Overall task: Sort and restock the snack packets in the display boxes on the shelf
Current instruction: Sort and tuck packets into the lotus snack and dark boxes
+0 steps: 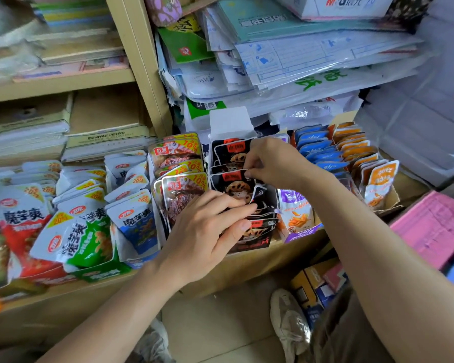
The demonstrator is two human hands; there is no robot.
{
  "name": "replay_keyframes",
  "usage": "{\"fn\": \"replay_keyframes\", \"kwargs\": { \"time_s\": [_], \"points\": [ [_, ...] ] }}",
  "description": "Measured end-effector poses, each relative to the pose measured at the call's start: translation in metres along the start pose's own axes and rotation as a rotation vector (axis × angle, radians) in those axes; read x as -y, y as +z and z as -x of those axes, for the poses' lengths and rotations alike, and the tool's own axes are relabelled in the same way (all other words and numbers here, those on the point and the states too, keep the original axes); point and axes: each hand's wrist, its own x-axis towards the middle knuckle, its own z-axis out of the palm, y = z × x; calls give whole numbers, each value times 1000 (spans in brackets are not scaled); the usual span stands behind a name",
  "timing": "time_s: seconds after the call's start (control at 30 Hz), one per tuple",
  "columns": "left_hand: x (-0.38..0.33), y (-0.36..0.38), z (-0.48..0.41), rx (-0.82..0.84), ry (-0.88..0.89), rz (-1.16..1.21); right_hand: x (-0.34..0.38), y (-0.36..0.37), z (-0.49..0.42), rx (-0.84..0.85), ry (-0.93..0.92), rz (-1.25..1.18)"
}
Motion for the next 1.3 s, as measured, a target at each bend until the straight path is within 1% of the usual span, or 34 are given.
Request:
{"fn": "replay_keyframes", "kwargs": {
  "time_s": [0.13,0.2,0.27,0.37,0.4,0.47,0.57,0.67,0.73,0.83,0.9,1.03,1.13,1.3],
  "points": [
    [-1,3,2,-46,-6,53,5,10,0,-195,-178,34],
    [0,6,1,-106,2,53,9,10,-1,-219,-208,-28],
    [1,11,-1,-165,10,7,12,6,0,-179,-188,-126],
    [4,14,-7,-238,-2,-80,8,-3,4,-61,-65,-196],
    [5,15,-10,-257,-10,-97,6,-6,6,-42,-35,-210],
    [6,15,-16,-268,-18,-102,-2,-13,10,-72,0,-231],
    [6,13,-18,-243,-18,-51,-17,-23,19,-131,48,-233],
    [4,10,-20,-129,-80,-33,-24,-27,23,-60,75,-174],
    [6,7,-24,-48,-116,-84,-23,-27,25,-37,67,-162],
    [9,5,-30,41,-118,-88,-22,-28,26,-11,64,-152],
    [10,5,-30,57,-56,-69,-22,-28,27,9,60,-150],
    [12,6,-23,26,70,-78,-19,-27,26,32,48,-155],
    [13,6,-20,54,92,-85,-16,-20,22,46,48,-100],
    [10,2,-19,102,70,-81,-10,-11,16,61,81,-47]
  ]
}}
